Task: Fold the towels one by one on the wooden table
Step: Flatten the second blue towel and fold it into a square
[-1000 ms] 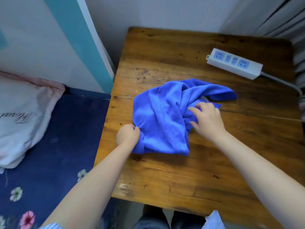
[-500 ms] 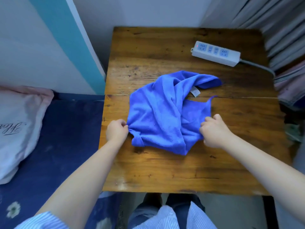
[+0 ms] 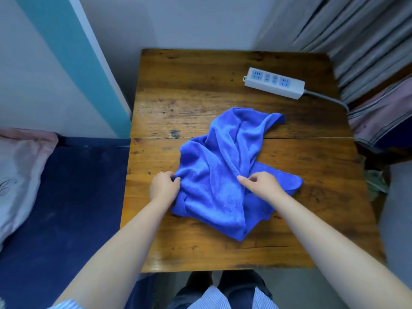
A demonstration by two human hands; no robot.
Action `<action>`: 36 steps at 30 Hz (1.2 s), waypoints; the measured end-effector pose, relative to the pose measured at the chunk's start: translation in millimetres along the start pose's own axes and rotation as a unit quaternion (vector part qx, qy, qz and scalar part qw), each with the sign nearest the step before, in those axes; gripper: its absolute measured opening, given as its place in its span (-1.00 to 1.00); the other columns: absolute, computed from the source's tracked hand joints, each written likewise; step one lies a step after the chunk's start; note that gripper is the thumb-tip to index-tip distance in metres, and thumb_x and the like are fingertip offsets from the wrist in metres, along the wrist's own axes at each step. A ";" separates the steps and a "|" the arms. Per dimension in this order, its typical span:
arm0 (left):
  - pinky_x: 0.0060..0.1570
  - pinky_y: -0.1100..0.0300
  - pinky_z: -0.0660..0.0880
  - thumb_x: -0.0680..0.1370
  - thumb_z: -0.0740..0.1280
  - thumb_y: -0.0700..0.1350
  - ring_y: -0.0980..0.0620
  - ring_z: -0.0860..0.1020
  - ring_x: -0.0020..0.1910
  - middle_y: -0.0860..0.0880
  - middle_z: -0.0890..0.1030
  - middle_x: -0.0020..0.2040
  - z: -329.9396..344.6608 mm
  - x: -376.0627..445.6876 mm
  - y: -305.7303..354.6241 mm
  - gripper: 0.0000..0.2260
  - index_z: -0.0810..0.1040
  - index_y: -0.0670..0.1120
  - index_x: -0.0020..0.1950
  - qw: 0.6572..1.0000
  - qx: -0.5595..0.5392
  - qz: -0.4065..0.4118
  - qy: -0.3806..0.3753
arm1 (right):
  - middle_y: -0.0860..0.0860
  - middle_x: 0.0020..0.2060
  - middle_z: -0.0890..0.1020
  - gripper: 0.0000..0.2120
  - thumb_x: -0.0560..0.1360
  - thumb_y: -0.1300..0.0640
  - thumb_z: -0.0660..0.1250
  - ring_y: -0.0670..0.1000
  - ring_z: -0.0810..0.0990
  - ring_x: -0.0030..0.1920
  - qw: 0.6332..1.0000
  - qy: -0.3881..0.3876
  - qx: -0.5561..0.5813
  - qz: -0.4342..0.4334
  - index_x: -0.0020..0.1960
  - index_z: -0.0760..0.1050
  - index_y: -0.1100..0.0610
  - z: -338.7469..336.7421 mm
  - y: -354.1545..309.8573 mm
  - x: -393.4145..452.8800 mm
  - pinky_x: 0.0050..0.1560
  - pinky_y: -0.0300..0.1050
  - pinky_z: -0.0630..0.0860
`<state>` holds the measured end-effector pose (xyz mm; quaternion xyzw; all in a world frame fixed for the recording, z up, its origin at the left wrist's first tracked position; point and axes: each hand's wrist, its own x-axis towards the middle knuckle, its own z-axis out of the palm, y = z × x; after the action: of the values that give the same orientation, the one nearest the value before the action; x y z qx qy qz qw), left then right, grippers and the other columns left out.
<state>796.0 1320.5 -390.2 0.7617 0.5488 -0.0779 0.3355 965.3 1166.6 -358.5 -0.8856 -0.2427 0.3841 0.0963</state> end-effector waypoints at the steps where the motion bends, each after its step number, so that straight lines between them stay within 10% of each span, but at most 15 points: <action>1: -0.15 0.10 0.40 0.55 0.23 -0.14 -0.23 0.52 0.00 -0.24 0.61 -0.02 1.1 -0.3 -1.0 -0.82 0.57 -0.22 -0.07 1.000 -0.007 0.008 0.006 | 0.02 -0.53 0.31 -0.52 0.49 -0.06 0.29 -0.01 0.30 -0.44 1.000 -0.007 0.022 0.012 -0.49 0.22 0.13 7.7 1.0 -0.9 -0.41 -0.15 0.17; 10: -0.35 0.19 0.19 0.59 0.18 -0.19 -0.02 0.33 -0.22 -0.05 0.39 -0.32 -28.6 -3.7 -23.5 -0.78 0.45 -0.19 -0.23 0.975 -0.204 -0.007 0.086 | 0.00 -0.53 0.21 -0.54 0.50 0.19 0.26 0.06 0.28 -0.31 0.958 0.218 0.107 -0.151 -0.46 0.09 0.10 -11.4 -60.0 6.3 -0.31 -0.16 0.03; 15: -0.32 0.18 0.26 0.56 0.23 -0.20 -0.06 0.37 -0.23 -0.07 0.43 -0.37 -48.9 -0.4 -53.5 -0.79 0.45 -0.20 -0.27 0.973 -0.194 -0.069 0.101 | 0.18 -0.09 0.56 -0.82 0.54 0.17 0.18 0.17 0.51 -0.02 0.929 0.002 -0.080 -0.362 -0.12 0.45 0.28 13.1 -94.3 8.1 -0.01 0.07 0.43; 21: -0.20 0.20 0.26 0.57 0.22 -0.16 -0.06 0.42 -0.16 -0.10 0.50 -0.22 -40.3 -0.5 -71.8 -0.85 0.48 -0.16 -0.17 0.983 -0.132 -0.114 0.065 | 0.20 -0.31 0.48 -0.70 0.50 0.26 0.13 0.19 0.43 -0.21 0.971 0.097 -0.088 -0.202 -0.41 0.27 0.17 33.5 -56.8 14.4 -0.27 -0.05 0.25; 30: -0.41 0.17 0.21 0.59 0.16 -0.15 -0.06 0.37 -0.27 -0.03 0.38 -0.41 -34.7 3.2 -70.6 -0.72 0.38 -0.17 -0.32 0.986 -0.102 -0.104 0.077 | 0.09 -0.21 0.62 -0.76 0.53 0.06 0.24 0.18 0.52 -0.03 0.988 0.133 -0.009 -0.072 -0.20 0.55 0.16 30.6 -74.7 41.1 0.00 -0.04 0.38; 36: -0.13 0.21 0.32 0.59 0.17 -0.13 -0.11 0.50 -0.01 -0.14 0.58 -0.05 -39.4 7.3 -66.2 -0.77 0.56 -0.23 0.05 0.981 -0.119 -0.121 0.090 | 0.07 -0.09 0.62 -0.75 0.52 0.02 0.23 0.13 0.49 0.11 0.983 0.122 -0.136 -0.023 -0.28 0.46 0.10 42.6 -99.1 52.8 0.14 -0.01 0.25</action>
<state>730.1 1361.1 -391.9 0.6482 0.6702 0.0170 0.3610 930.0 1278.0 -385.9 -0.9247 -0.2992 0.2349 0.0128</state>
